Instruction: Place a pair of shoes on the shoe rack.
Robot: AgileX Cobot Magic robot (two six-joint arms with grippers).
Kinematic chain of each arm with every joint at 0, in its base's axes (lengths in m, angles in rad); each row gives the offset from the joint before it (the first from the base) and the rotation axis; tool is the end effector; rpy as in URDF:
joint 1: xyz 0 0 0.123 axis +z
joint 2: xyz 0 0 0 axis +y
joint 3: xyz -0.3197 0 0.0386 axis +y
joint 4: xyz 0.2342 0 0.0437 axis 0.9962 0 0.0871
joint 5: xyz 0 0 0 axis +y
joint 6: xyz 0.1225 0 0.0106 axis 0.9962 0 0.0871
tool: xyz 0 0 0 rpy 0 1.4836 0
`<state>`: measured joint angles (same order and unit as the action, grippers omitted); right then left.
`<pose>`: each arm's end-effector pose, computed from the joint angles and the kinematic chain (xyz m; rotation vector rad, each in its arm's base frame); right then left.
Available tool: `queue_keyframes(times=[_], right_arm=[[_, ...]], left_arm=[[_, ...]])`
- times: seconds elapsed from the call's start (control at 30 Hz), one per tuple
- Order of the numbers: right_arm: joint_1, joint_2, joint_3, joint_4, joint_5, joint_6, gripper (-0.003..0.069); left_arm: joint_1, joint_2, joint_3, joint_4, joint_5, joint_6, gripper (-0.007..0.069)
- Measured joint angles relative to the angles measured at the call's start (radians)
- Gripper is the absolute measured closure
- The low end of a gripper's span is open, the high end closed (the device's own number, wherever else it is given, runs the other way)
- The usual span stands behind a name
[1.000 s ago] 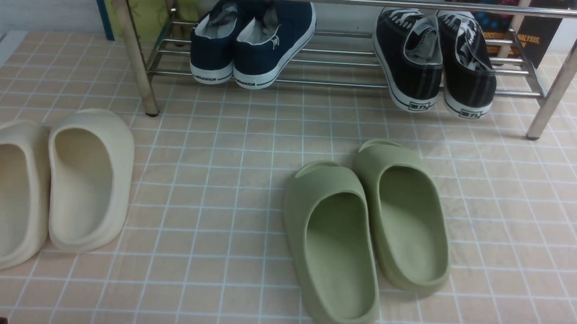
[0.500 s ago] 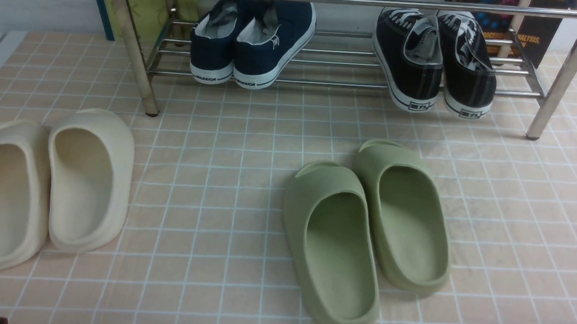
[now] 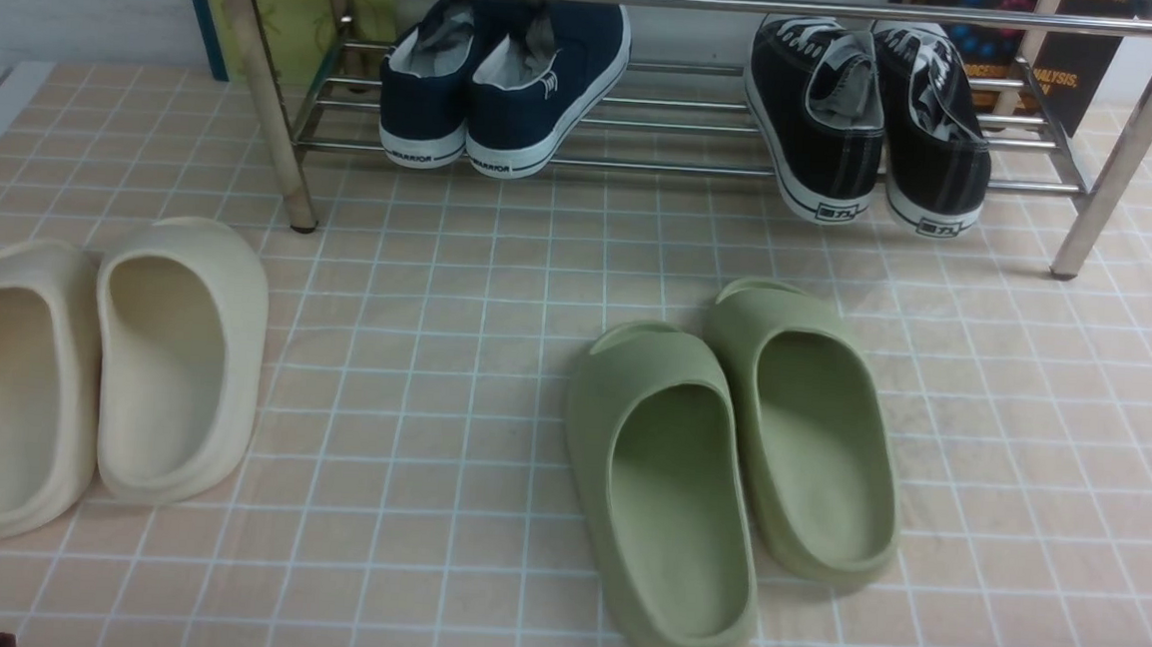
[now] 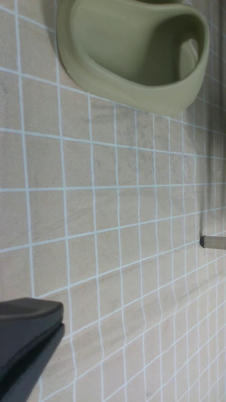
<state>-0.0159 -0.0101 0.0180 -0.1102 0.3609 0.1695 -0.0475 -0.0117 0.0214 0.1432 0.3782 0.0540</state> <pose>0.0324 -0.0053 0.1662 0.1031 1.8473 -0.0008 0.0321 0.0050 0.1632 0.1827 1.8612 0.1457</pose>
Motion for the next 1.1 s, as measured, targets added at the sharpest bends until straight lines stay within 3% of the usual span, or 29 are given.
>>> queue_keyframes(times=[1.1], right_arm=[[0.000, 0.000, 0.000, 0.000, 0.001, 0.000, 0.0589]], left_arm=[[0.000, 0.000, 0.000, 0.000, -0.001, 0.000, 0.0386]])
